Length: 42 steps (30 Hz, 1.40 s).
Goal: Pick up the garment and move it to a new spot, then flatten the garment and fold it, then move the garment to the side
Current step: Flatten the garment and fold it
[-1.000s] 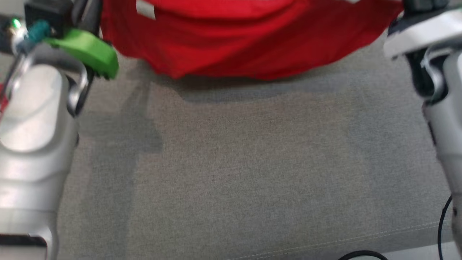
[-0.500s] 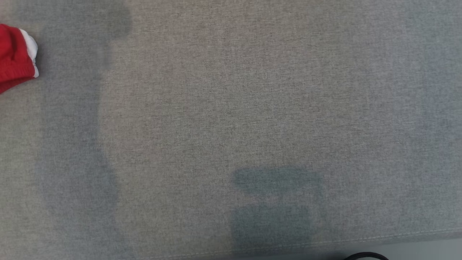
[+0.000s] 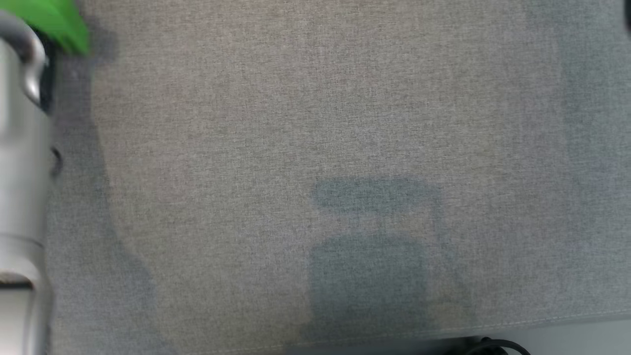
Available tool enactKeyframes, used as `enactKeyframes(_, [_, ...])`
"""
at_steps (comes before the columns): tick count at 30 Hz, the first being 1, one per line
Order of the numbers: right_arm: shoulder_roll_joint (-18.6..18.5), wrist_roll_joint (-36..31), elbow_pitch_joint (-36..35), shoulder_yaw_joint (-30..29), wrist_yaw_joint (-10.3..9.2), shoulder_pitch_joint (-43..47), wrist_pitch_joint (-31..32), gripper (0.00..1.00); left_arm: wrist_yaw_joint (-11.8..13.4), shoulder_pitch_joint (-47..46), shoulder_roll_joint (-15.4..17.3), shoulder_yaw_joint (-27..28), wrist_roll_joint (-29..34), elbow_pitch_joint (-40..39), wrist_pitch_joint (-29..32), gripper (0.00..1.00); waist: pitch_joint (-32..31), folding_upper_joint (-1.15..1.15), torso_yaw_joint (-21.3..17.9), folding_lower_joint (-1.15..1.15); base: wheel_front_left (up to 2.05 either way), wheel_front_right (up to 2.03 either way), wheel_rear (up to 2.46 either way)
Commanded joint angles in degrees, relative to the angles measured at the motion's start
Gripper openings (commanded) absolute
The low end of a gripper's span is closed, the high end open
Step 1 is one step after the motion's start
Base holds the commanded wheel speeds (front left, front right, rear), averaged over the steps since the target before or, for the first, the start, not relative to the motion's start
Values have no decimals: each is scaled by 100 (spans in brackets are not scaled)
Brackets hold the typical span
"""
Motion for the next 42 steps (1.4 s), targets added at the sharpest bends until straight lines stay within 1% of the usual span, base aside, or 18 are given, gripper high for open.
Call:
enactKeyframes(1, [-237, 144, -228, -4, -28, 423, -26, 0, -2, 366, -18, 133, -160, -94, -13, 0, -44, 0, -55, -1, 0, 0, 0])
enactKeyframes(4, [-504, 398, -683, -134, -29, 1475, -28, 0, -10, 1368, -301, 402, -438, -298, -2, 0, -306, 0, -59, -1, 0, 0, 0])
enactKeyframes(7, [-635, 516, -943, -451, -35, 2475, -29, 0, -20, 2501, -581, 561, -562, -285, 38, 0, -725, 0, -81, -1, 0, 0, 0])
enactKeyframes(11, [-520, 555, -1283, -719, -44, 3677, -29, 0, 35, 3669, -743, 777, -570, -278, 64, 0, -1329, 0, -160, -1, 0, 0, 0])
enactKeyframes(15, [-265, 575, -1499, -980, -58, 4677, -29, 0, 142, 4449, -783, 1141, -617, -405, 80, 0, -1917, 0, -240, -1, 0, 0, 0])
enactKeyframes(17, [-190, 499, -1537, -982, -59, 5102, -29, 0, 192, 4808, -798, 1284, -587, -473, 80, 0, -2185, 0, -270, -1, 0, 0, 0])
enactKeyframes(22, [146, 497, -1542, -1220, -63, 5998, -30, 0, 343, 5654, -897, 1676, -548, -623, 79, 0, -2876, 0, -280, -1, 0, 0, 0])
enactKeyframes(29, [461, 385, -1530, -1219, -63, 7045, -30, 0, 285, 6680, -1025, 1915, -335, -833, 69, 0, -3679, 0, -267, -1, 0, 0, 0])
enactKeyframes(33, [509, 345, -1542, -1126, -62, 7388, -30, 0, 319, 6990, -1078, 2040, -286, -1012, 35, 0, -3846, 0, -290, -1, 0, 0, 0])
enactKeyframes(37, [548, 357, -1630, -1124, -62, 7775, -31, 0, 235, 7317, -1100, 2208, -209, -1184, 16, 0, -3965, 0, -322, -1, 0, 0, 0])
enactKeyframes(42, [541, 371, -1799, -1102, -62, 8077, -31, 0, 153, 7466, -1160, 2359, -77, -1517, -11, 0, -4017, 0, -307, -1, 0, 0, 0])
